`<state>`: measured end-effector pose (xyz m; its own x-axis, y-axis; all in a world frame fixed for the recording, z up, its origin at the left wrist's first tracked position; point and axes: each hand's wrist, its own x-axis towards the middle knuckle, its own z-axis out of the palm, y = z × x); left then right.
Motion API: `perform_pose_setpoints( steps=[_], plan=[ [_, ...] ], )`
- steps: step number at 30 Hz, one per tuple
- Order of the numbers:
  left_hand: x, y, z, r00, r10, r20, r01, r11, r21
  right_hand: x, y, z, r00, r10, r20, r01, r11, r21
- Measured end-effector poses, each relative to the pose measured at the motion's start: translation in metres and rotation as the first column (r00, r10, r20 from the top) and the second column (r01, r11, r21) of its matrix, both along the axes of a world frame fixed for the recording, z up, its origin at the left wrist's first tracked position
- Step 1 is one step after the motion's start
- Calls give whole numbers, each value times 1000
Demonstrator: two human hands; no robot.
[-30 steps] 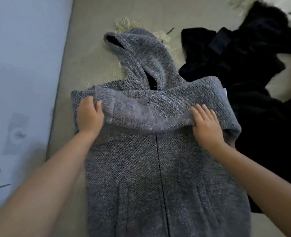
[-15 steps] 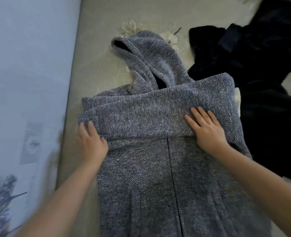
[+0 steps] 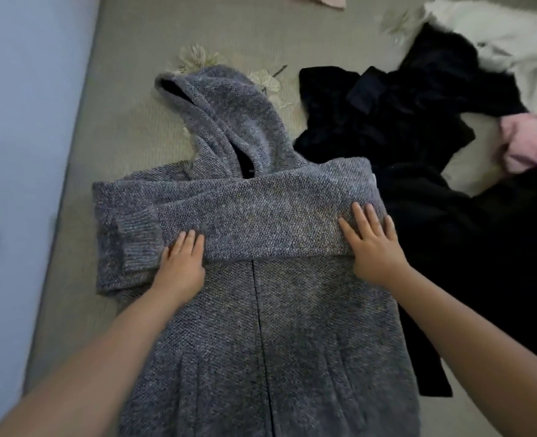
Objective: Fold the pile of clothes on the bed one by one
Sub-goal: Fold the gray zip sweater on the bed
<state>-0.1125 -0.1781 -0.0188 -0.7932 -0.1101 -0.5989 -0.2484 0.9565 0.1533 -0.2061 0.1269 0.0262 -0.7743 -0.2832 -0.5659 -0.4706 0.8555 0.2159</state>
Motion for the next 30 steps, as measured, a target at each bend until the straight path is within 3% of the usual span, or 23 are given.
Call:
perform_pose_setpoints(
  steps=[3,5,7,8,12,17,19,23,27,30],
  plan=[
    [-5,-9,8,989,118,-93,-107,987,116,-7,-16,8,992,-81,93,73,994,85],
    [-13,-17,10,957,156,-245,-137,986,93,-15,-33,17,987,-137,-88,129,987,-97],
    [-24,-23,9,935,134,-330,-134,991,23,-23,-55,17,932,-133,-338,6,935,-353],
    [-30,-25,7,931,141,-338,-149,989,1,-27,-66,13,925,-105,-364,-57,911,-408],
    [-50,-31,-8,918,216,-334,-240,970,-31,-53,-83,-20,993,0,-118,-33,962,-272],
    [-73,-40,-29,899,237,-369,-261,965,-14,-68,-76,-47,998,-46,44,53,986,-161],
    [-82,-43,-37,885,269,-381,-282,959,24,-74,-82,-46,999,-49,-2,48,982,-183],
    [-85,-49,-48,850,307,-428,-315,948,54,-92,-108,-35,942,-168,-291,25,899,-437],
    [-87,-50,-54,843,331,-425,-336,940,67,-129,-160,-30,958,-195,-212,27,793,-609],
    [-92,-52,-57,848,326,-418,-334,941,55,-173,-205,-40,980,-140,-145,30,813,-581]
  ],
)
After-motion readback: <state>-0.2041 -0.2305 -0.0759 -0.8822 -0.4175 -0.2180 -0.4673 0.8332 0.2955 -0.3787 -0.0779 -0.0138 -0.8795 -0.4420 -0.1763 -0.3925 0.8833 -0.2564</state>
